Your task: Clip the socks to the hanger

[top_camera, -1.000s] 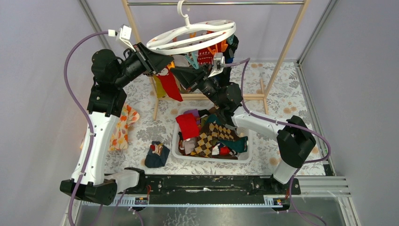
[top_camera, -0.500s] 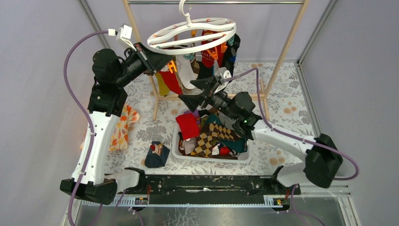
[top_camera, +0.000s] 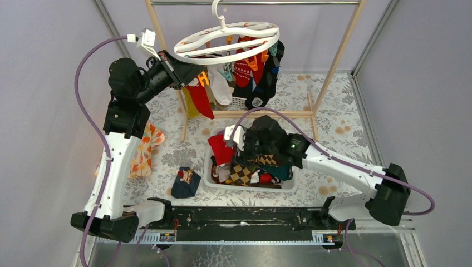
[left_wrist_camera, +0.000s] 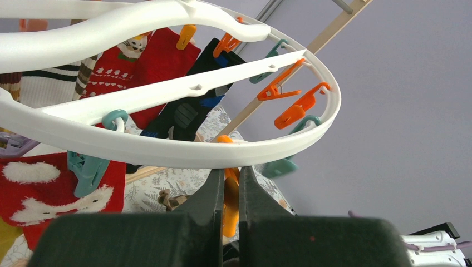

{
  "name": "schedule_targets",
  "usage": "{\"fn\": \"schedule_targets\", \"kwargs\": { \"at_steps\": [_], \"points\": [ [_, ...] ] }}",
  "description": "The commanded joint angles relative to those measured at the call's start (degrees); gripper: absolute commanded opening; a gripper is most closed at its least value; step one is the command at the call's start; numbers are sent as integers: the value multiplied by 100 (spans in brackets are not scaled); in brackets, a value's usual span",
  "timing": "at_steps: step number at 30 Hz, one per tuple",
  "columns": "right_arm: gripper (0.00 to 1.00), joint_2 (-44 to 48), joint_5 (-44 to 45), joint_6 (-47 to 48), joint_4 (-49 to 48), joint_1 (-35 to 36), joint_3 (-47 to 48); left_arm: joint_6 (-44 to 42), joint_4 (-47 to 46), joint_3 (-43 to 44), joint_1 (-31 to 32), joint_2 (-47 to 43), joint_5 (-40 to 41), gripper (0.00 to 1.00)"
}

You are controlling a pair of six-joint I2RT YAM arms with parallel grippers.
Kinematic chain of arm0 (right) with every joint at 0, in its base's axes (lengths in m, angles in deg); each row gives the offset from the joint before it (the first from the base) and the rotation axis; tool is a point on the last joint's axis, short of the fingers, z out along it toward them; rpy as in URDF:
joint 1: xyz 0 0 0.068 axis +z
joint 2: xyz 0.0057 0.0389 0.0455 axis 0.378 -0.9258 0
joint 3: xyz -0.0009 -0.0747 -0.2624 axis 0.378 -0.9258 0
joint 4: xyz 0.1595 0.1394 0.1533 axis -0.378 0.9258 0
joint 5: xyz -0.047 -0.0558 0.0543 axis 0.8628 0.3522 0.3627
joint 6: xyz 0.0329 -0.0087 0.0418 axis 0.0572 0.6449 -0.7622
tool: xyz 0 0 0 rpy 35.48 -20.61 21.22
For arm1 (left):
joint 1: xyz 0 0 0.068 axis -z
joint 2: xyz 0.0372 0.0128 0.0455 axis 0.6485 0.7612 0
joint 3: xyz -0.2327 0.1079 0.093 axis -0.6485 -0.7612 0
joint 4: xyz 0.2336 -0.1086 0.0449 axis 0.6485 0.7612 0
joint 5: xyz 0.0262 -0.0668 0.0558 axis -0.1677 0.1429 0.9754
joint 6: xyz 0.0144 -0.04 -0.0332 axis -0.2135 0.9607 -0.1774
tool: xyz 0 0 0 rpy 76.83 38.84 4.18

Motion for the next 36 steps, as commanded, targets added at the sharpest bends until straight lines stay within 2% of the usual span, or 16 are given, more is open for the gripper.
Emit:
{"fn": "schedule_targets", "kwargs": {
  "at_steps": [1, 9, 19, 26, 36],
  "points": [
    [79, -282, 580, 909, 344, 340, 440, 39, -153, 37, -27, -49, -3, 0],
    [76, -1009, 1200, 1413, 634, 739, 864, 24, -142, 60, -27, -55, -14, 0],
    [72, -1469, 2200, 1997, 990, 1074, 915, 15, -127, 42, -27, -47, -44, 0],
    [47, -1355, 2406, 1901, 322, 1098, 781, -31, -112, 26, -27, -80, -34, 0],
    [24, -889, 2244, 1365, -197, 1102, 631, -21, -114, 18, -27, -81, -80, 0]
  ]
}}
